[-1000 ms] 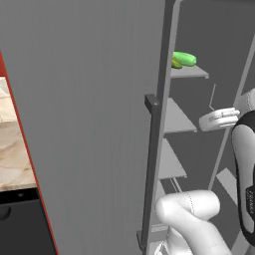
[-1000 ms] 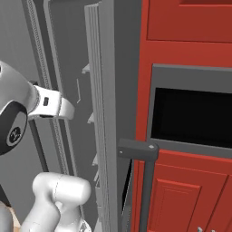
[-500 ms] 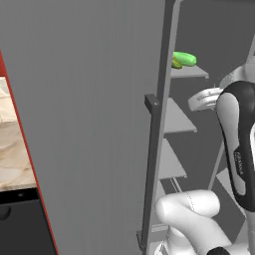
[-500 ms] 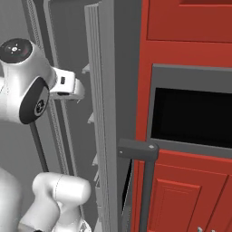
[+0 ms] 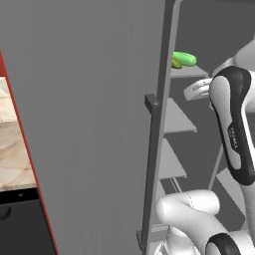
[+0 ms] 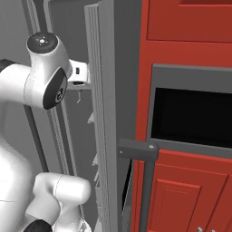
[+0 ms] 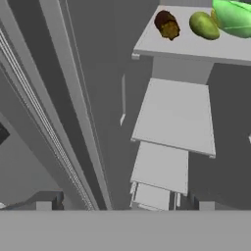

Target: Take the mango, sweet potato, and corn from the freezer and place them in the bowl on the counter.

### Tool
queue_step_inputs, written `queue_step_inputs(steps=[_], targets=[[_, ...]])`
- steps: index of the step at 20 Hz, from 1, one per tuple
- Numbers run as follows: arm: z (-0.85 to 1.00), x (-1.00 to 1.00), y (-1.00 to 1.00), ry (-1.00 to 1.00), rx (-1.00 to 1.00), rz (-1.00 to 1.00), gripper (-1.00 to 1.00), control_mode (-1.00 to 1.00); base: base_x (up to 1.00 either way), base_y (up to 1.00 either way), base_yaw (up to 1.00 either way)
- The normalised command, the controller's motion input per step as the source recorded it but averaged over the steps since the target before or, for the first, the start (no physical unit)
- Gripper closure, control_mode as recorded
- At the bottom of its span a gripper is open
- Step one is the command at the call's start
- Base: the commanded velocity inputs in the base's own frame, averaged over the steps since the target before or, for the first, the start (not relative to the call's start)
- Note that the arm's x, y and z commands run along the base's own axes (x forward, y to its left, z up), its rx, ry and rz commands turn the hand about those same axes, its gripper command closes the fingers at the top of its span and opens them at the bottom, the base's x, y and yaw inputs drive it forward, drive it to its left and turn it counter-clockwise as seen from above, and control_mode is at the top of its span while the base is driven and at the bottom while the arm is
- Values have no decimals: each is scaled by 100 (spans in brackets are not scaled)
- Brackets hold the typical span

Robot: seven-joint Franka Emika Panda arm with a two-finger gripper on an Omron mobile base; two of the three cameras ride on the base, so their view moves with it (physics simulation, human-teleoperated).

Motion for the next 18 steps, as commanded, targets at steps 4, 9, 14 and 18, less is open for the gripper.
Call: queue_step_inputs(steps=[4,9,14,18], targets=[[1,43,-14,-1,0,4,-100,-100,0,0,0],[9,47,-11,-3,0,5,-100,-100,0,0,0],[4,54,-7,-3,0,4,-100,-100,0,0,0],[3,60,-2,-1,0,1,-100,-100,0,0,0]])
